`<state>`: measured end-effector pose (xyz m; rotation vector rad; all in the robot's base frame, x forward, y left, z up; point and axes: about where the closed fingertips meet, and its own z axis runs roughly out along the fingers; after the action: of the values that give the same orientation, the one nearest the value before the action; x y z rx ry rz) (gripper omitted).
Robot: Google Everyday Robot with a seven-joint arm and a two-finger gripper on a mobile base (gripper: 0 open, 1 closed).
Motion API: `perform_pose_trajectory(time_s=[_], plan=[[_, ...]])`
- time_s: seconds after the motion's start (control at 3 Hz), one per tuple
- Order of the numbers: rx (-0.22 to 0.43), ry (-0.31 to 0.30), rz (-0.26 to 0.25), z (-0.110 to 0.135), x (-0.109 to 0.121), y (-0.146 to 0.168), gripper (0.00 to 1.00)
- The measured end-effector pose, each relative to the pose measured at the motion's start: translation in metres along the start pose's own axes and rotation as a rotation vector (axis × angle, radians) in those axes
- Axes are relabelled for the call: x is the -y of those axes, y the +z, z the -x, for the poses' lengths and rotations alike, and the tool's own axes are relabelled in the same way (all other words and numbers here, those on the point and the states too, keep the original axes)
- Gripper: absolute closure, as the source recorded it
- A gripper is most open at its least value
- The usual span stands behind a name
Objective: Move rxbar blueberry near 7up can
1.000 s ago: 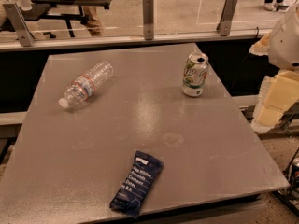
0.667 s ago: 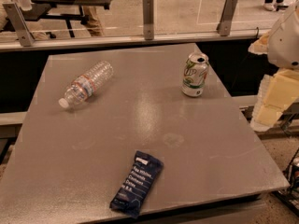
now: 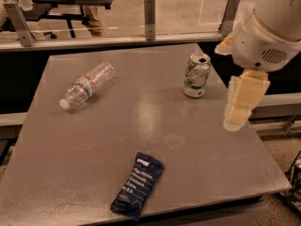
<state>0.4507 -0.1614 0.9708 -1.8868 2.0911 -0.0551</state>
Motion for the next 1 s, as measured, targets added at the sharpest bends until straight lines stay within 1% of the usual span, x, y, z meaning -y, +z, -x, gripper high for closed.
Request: perform_pose_trajectory(time_s=[0.33,0.67,1.0], plan=[[0.025,-0.135,0.052,0.037,-0.016,0.022,0.0],[0.058,-0.28,0.105,0.065,-0.04,0.041,0.0],[0.092,-0.422,0.148,0.086,-0.07,0.055,0.0]])
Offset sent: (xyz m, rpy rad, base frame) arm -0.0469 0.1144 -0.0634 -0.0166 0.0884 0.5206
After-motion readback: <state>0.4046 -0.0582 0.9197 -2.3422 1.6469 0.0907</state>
